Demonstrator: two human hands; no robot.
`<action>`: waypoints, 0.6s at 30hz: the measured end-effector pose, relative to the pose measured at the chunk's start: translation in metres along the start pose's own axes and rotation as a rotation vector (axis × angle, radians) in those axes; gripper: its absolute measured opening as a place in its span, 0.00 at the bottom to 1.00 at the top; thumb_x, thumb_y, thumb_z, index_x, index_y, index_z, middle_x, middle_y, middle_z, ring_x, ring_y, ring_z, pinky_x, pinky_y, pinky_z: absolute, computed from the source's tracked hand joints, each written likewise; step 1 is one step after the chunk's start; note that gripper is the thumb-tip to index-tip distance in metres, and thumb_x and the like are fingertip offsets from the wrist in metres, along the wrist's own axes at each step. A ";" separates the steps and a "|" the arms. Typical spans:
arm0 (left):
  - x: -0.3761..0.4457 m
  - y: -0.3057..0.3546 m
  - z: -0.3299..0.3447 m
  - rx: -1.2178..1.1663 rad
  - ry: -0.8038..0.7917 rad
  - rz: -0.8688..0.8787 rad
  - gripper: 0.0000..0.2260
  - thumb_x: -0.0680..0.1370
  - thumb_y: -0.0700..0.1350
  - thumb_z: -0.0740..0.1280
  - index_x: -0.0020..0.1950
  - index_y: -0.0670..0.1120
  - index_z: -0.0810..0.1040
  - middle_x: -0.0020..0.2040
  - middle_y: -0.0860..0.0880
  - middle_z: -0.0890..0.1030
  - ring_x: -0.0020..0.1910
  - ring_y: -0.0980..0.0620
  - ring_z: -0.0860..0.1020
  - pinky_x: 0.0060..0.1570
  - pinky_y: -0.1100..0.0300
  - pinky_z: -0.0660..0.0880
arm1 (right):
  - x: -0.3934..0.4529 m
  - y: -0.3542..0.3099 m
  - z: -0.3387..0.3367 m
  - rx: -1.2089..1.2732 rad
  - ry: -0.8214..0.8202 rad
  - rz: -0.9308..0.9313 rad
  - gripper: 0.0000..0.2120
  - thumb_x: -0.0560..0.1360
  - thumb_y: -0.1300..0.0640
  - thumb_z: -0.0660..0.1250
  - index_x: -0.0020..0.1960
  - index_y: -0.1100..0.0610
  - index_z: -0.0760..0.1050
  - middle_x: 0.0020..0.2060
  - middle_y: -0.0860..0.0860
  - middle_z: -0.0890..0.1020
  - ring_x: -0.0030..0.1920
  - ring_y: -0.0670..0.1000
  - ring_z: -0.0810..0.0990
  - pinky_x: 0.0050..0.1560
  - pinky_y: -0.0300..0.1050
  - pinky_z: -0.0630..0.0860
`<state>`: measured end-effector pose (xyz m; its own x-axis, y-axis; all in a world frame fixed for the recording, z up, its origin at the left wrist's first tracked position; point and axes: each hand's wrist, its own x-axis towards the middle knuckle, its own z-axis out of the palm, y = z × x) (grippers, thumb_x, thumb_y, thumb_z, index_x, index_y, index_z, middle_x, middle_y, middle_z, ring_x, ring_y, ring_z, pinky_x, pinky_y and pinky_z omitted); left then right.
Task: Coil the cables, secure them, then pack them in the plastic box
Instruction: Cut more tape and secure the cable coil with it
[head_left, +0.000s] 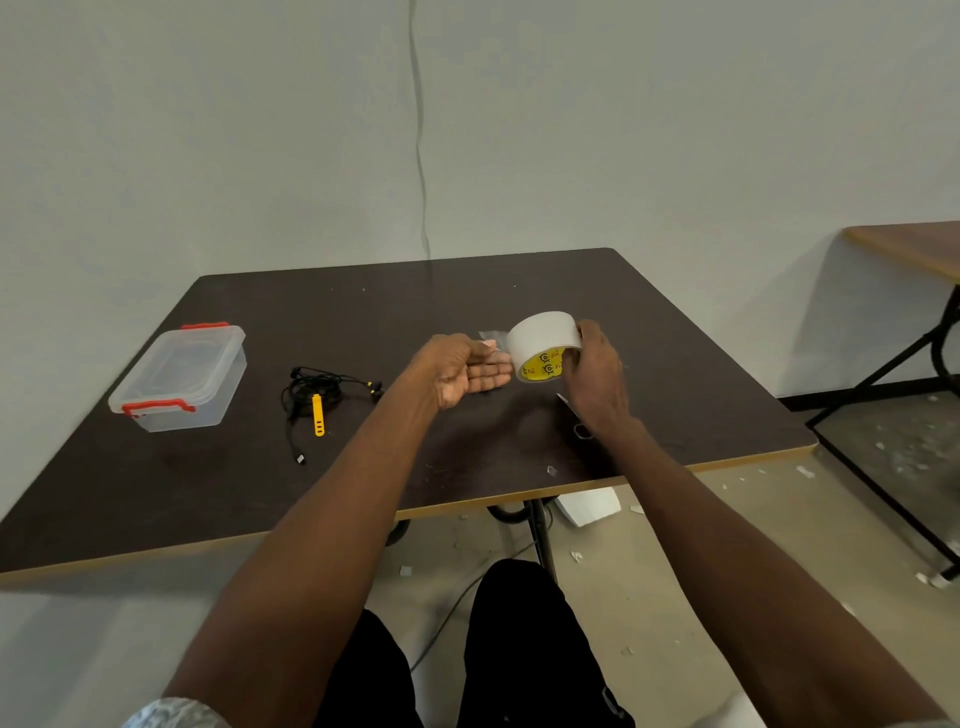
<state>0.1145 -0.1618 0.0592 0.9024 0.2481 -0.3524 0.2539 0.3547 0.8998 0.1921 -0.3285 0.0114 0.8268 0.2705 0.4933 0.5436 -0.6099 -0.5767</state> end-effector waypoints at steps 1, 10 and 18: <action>0.001 -0.001 0.000 0.006 -0.011 -0.003 0.05 0.80 0.33 0.60 0.53 0.34 0.74 0.48 0.36 0.81 0.47 0.41 0.81 0.52 0.49 0.77 | 0.000 0.002 -0.001 0.019 -0.009 0.008 0.11 0.79 0.64 0.60 0.61 0.64 0.70 0.53 0.61 0.78 0.52 0.58 0.78 0.43 0.42 0.66; 0.007 -0.012 0.015 0.050 0.017 -0.008 0.05 0.80 0.34 0.60 0.52 0.33 0.74 0.45 0.36 0.80 0.49 0.39 0.81 0.56 0.46 0.77 | -0.001 0.011 -0.021 0.069 -0.250 0.211 0.16 0.75 0.55 0.70 0.61 0.60 0.75 0.54 0.57 0.81 0.54 0.56 0.79 0.47 0.45 0.72; 0.010 -0.009 0.030 0.099 0.018 -0.038 0.12 0.81 0.34 0.58 0.62 0.30 0.71 0.53 0.31 0.79 0.56 0.36 0.79 0.51 0.48 0.78 | -0.029 0.016 -0.043 -0.320 -0.450 0.492 0.32 0.68 0.34 0.71 0.54 0.62 0.77 0.54 0.59 0.80 0.55 0.59 0.79 0.50 0.49 0.75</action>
<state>0.1318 -0.1898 0.0554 0.8852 0.2528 -0.3906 0.3217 0.2739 0.9064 0.1699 -0.3781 0.0160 0.9808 0.1475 -0.1279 0.0832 -0.9083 -0.4100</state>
